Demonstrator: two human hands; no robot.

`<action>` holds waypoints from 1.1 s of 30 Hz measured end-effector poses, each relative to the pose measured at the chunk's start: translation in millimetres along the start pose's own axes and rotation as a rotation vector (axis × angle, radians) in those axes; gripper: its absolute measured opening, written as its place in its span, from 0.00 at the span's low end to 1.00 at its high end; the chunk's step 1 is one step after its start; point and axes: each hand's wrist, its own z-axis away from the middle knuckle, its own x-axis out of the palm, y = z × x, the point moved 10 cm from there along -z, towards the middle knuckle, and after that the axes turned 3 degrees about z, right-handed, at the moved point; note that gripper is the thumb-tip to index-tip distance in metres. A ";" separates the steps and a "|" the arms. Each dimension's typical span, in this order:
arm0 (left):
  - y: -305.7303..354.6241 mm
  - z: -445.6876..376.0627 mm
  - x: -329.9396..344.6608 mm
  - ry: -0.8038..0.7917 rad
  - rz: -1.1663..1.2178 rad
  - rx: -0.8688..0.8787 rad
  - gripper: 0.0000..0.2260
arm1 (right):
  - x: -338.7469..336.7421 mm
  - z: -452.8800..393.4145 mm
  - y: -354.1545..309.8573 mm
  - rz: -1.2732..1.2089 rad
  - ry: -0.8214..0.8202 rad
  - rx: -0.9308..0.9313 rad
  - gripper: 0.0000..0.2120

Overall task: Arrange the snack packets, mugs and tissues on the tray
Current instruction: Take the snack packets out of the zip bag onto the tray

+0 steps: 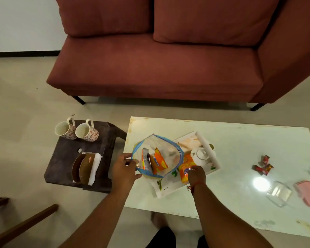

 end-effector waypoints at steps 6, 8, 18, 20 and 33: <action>34.7 29.3 38.0 -0.032 -0.104 0.082 0.07 | -82.5 79.1 -96.1 -0.080 0.320 -0.525 0.08; 45.9 41.7 55.5 -0.038 -0.160 0.112 0.07 | -86.7 106.9 -133.9 0.016 0.275 -0.766 0.08; 121.4 134.3 121.1 0.048 -0.234 0.362 0.09 | -91.8 87.5 -139.5 1.050 -0.255 -0.590 0.21; 131.0 152.5 133.4 0.064 -0.222 0.383 0.08 | -111.2 83.6 -140.5 1.067 -0.254 -0.598 0.23; 123.4 189.4 148.0 0.190 -0.201 0.362 0.08 | -157.2 100.8 -159.5 0.892 -0.023 -0.936 0.12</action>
